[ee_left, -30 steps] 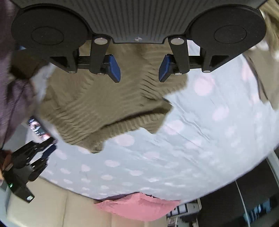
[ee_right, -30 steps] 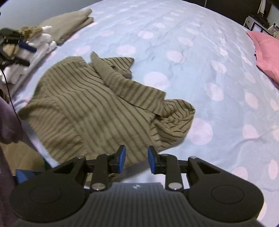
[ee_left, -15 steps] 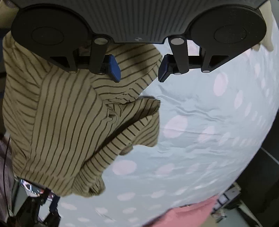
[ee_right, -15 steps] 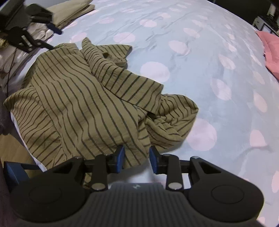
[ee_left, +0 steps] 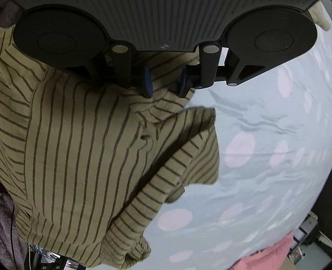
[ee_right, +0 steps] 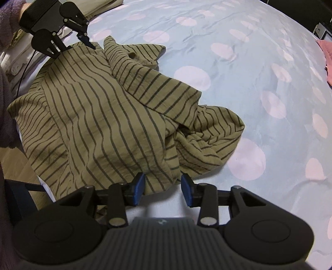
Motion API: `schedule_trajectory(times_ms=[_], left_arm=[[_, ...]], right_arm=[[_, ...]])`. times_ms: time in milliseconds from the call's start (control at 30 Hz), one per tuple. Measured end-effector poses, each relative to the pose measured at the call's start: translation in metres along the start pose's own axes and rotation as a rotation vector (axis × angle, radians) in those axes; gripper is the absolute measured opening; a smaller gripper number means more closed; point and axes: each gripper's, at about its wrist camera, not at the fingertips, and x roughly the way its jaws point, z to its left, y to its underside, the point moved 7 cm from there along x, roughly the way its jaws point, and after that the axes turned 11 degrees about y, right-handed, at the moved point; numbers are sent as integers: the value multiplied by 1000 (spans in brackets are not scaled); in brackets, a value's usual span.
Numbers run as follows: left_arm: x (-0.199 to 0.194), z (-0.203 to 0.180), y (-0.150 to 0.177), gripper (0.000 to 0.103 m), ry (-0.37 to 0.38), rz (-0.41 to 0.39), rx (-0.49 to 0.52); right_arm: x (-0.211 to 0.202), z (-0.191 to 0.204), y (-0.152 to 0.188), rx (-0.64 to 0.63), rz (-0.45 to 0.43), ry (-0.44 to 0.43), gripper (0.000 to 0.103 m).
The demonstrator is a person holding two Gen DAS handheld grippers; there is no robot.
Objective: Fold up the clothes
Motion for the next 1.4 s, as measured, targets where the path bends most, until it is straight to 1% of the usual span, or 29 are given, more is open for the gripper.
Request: schedule_trajectory(times_ms=[100,200,267,367,400,433,467,500,567,700,800,900,967,1000,1067,1167,1233,1267,1300,1367,1400], left_arm=[[-3,-5,-3,31,-28,-21,38],[4,-7,-2,31,-28,0,41],[7,-8,-3,31,-25,-1,32],[7,-8,-4,21,-10,-5,4],[7,-8,-4,16,-5,-5,-6],[6,-8,-4,11,0,-5,-17],[5,-8,-4,8,3,-9,-30],[4,-7,-4,5,3,-16,-46],[-2,-4,-3,2,3,-34,-94],[-22,9,2,1,-32,-79,-206],[-41,22,9,0,-96,-111,-299],[-62,34,18,0,-157,-150,-393],[-76,39,24,0,-195,-170,-431],[-82,40,26,0,-205,-180,-444],[-89,39,30,0,-210,-202,-442],[-92,30,32,0,-214,-212,-419],[-91,22,32,0,-206,-217,-393],[-90,17,30,0,-195,-217,-374],[-89,12,29,2,-183,-219,-354],[-83,5,27,12,-165,-220,-311],[-81,2,26,22,-166,-213,-283]], right_arm=[[-4,1,1,-2,-23,-8,44],[-1,3,0,-15,-38,-10,44],[1,6,-3,-44,-52,4,44],[-1,6,-9,-77,-81,17,41],[-2,6,-10,-80,-83,9,36],[-3,7,-11,-82,-79,-6,19],[-5,8,-12,-86,-80,-17,12],[-7,8,-14,-90,-89,-15,8],[-13,9,-17,-98,-108,-11,8],[-28,-4,-24,-56,-151,48,7],[-40,-23,-29,13,-184,115,5],[-51,-35,-33,55,-199,191,2],[-56,-43,-35,80,-205,243,2],[-58,-46,-36,95,-205,252,2],[-60,-47,-37,108,-208,236,2],[-56,-37,-37,79,-203,203,2],[-53,-29,-36,57,-197,177,6],[-52,-25,-36,47,-194,163,7],[-51,-21,-35,38,-191,152,7],[-50,-17,-34,28,-187,143,8],[-49,-15,-33,23,-184,138,12]])
